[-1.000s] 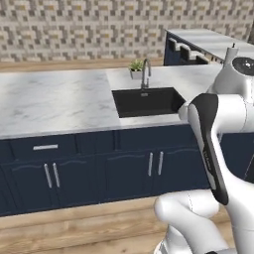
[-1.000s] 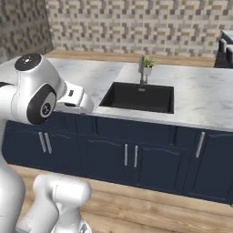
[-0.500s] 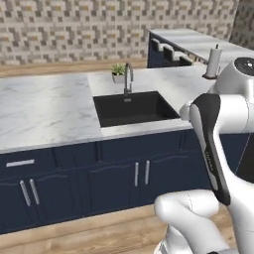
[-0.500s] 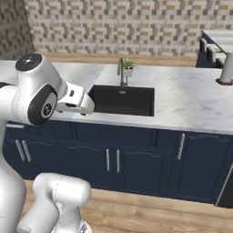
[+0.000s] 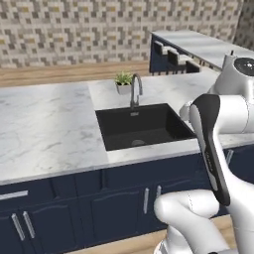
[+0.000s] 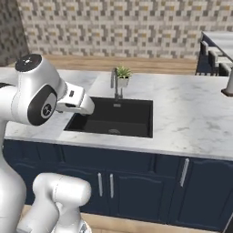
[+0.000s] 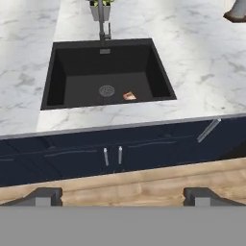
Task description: Pick up the dish brush and bar soap from the sink, and place them back in the cabinet, and close the cabinet door.
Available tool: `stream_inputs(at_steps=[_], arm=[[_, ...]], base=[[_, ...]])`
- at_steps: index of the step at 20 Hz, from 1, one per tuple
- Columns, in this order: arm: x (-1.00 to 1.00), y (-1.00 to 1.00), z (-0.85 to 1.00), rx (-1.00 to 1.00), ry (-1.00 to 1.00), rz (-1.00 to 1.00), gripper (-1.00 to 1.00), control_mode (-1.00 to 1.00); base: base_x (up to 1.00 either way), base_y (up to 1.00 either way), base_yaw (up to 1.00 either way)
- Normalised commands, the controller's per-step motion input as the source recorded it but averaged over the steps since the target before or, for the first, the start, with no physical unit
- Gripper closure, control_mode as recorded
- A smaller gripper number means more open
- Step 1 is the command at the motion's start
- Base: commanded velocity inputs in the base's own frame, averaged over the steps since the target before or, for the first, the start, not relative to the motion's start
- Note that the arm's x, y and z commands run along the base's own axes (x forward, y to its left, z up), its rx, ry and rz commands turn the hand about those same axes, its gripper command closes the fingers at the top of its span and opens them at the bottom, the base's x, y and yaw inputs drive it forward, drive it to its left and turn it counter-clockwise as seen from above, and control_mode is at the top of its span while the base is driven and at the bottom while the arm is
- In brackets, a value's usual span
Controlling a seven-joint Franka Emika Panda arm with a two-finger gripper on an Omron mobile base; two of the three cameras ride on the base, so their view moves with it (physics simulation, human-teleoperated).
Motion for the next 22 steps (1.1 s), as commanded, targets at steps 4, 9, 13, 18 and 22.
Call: stream_inputs(at_steps=[4,9,13,18,22], arm=[[0.0,0.0,0.0,0.0,0.0,0.0,-1.0,1.0],[0.0,0.0,0.0,0.0,0.0,0.0,-1.0,1.0],[0.0,0.0,0.0,0.0,0.0,0.0,-1.0,1.0],[0.0,0.0,0.0,0.0,0.0,0.0,-1.0,1.0],[0.0,0.0,0.0,0.0,0.0,0.0,-1.0,1.0]], base=[[0.72,-0.13,0.0],[0.32,-0.26,0.05],[0.39,-0.23,0.09],[0.28,-0.07,0.09],[0.39,-0.15,0.02]])
